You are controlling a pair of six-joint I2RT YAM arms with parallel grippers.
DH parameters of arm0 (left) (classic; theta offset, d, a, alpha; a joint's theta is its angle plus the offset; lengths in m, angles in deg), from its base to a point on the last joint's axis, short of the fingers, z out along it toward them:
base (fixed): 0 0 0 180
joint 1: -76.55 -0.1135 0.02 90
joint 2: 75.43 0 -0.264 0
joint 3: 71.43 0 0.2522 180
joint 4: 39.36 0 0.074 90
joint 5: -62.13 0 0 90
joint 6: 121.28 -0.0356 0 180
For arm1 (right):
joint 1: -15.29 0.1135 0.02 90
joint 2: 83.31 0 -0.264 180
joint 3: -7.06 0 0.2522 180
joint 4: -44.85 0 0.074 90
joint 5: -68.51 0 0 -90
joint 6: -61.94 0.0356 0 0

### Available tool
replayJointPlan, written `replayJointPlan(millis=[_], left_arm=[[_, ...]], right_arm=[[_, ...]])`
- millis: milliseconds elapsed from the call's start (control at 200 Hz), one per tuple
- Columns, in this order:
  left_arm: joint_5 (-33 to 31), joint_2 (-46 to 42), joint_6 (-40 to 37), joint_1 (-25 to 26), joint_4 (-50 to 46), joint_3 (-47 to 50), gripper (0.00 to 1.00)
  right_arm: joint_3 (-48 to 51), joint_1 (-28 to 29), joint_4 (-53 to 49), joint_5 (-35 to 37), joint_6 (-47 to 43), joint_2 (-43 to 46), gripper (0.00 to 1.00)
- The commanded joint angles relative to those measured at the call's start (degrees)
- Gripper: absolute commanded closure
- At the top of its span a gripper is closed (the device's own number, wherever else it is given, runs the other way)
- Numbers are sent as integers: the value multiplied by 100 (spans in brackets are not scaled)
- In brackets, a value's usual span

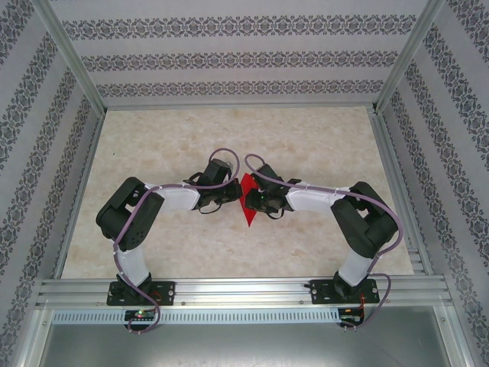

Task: Fold a paper plane with a square sheet of paper (pick it up from the middle)
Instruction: Turn over a paper plane at the center of the table, then move the paper plane to the center of the table.

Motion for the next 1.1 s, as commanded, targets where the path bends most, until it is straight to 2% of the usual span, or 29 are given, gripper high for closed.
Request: replayJointPlan(millis=[0, 185, 375, 460, 530, 654, 924, 1094], left_arm=[[65, -73, 44, -99, 184, 39, 97], [62, -86, 36, -100, 141, 16, 93], [56, -181, 120, -166, 71, 51, 82], [20, -323, 130, -248, -19, 80, 77], [-100, -498, 121, -334, -167, 133, 71], [-312, -853, 81, -555, -493, 273, 63], [-1164, -1424, -158, -830, -1353, 458, 34], [-1581, -1583, -281, -839, -1750, 452, 22]], right_arm=[[-194, 82, -168, 300, 16, -62, 69], [-304, 101, -232, 334, 20, -183, 73], [-430, 135, -313, 336, 33, -363, 71], [-494, 139, -419, 399, 3, -349, 78], [-597, 149, -641, 542, -107, -275, 84], [-806, 137, -1208, 876, -407, -100, 88], [-1271, 117, -2107, 1378, -1115, -259, 88], [-1527, 130, -2199, 1374, -1176, -589, 82]])
